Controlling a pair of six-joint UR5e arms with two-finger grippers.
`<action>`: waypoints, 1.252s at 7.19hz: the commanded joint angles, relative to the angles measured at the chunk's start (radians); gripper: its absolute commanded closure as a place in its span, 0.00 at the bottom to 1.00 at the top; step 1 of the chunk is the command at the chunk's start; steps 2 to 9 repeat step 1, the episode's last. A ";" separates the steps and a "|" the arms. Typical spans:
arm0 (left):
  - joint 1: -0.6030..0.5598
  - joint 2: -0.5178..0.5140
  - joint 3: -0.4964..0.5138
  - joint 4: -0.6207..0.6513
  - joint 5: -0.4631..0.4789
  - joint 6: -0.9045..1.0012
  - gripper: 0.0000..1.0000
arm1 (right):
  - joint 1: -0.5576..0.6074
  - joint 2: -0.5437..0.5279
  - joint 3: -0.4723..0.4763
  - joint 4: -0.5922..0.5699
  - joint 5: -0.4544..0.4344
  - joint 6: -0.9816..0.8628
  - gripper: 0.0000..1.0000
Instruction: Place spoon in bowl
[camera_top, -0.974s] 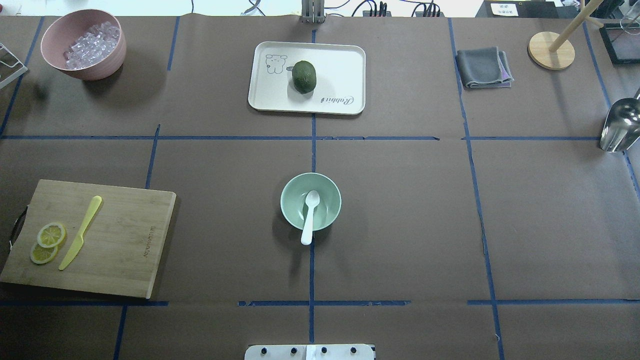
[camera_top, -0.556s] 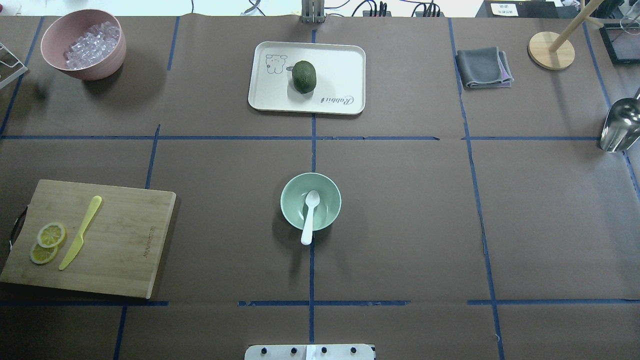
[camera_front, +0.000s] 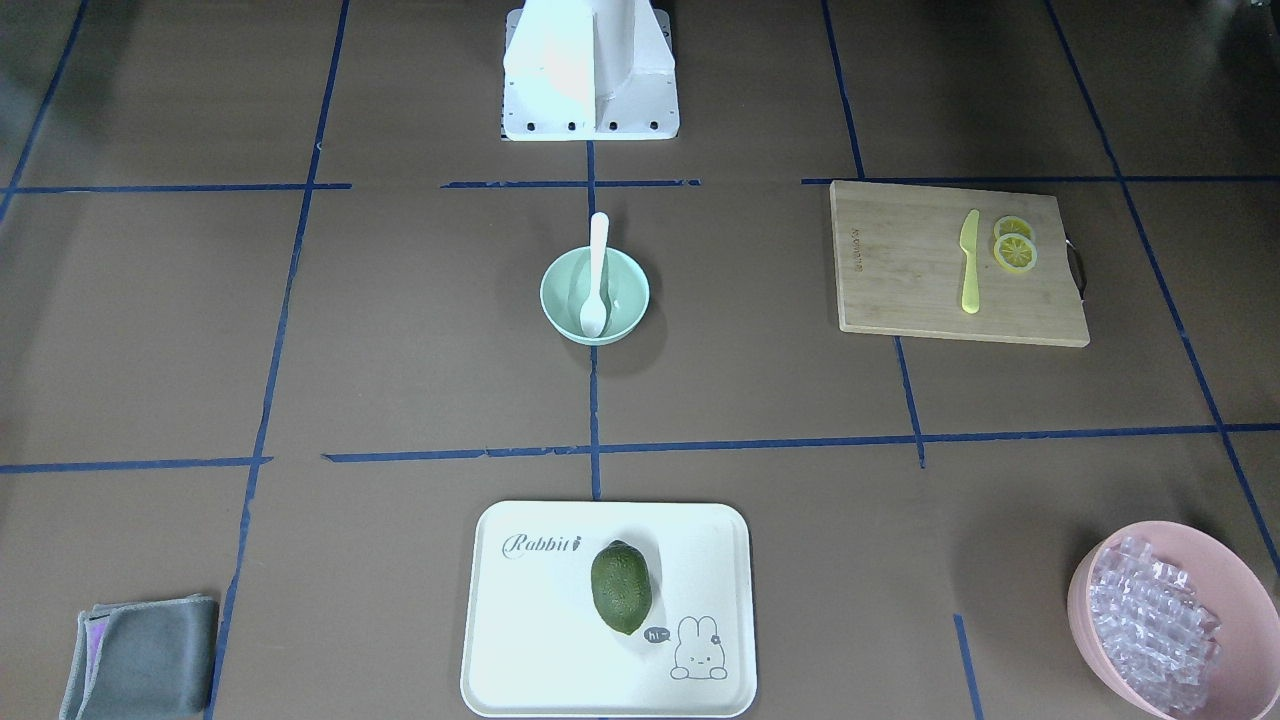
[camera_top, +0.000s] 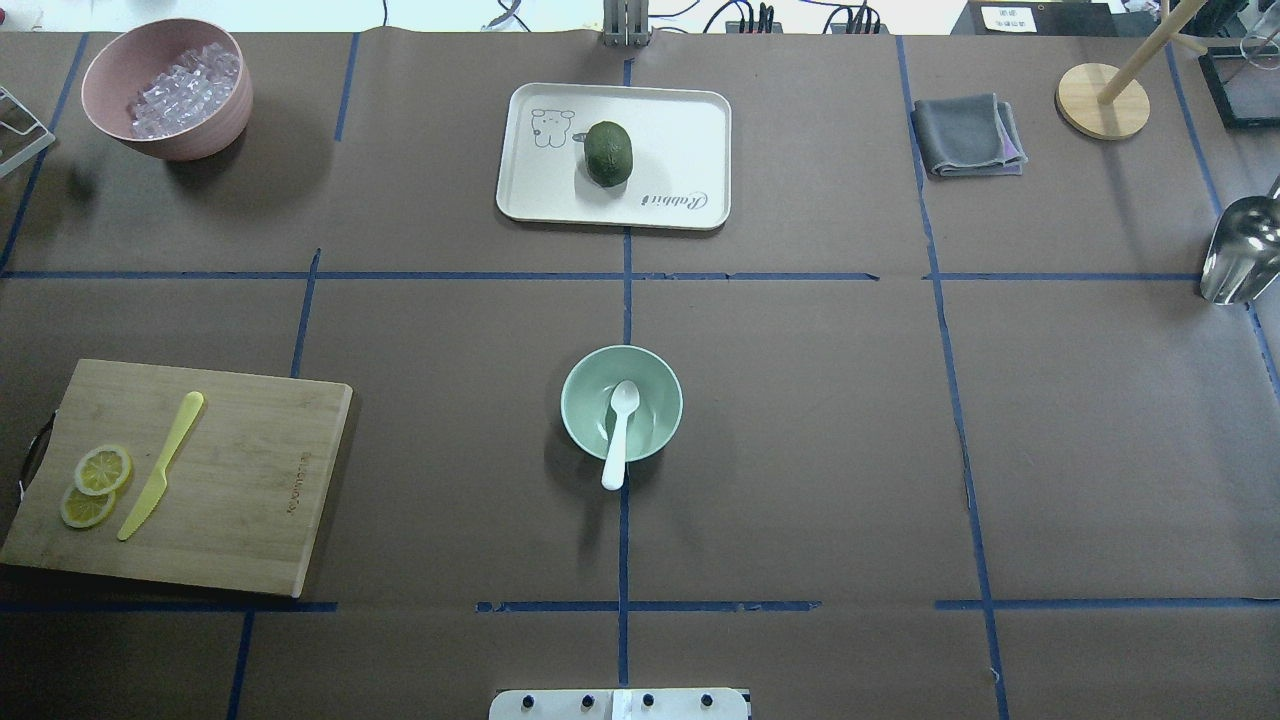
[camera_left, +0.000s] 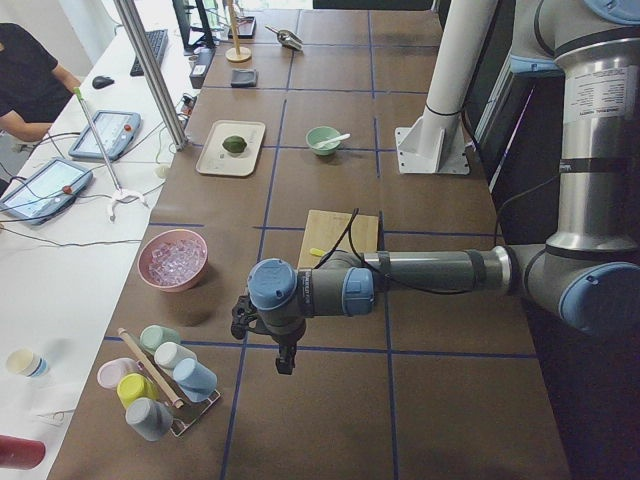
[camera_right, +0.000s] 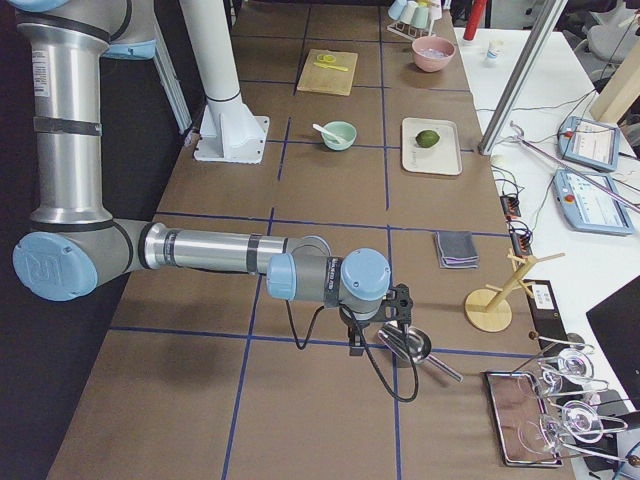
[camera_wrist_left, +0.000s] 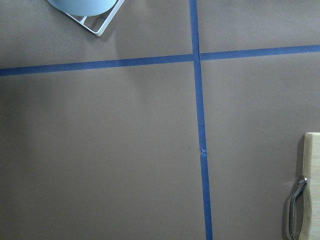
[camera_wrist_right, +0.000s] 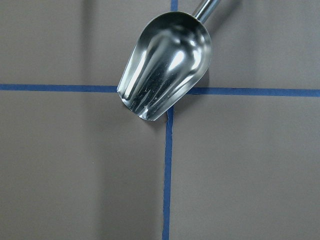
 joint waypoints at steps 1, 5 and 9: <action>0.000 0.000 0.000 0.000 0.000 0.000 0.00 | 0.000 0.001 0.004 0.000 0.002 0.000 0.00; 0.000 0.000 0.000 0.000 0.000 0.000 0.00 | 0.000 0.001 0.004 0.000 0.002 0.000 0.00; 0.000 0.000 0.000 0.000 0.000 0.000 0.00 | 0.000 0.001 0.004 0.000 0.002 0.000 0.00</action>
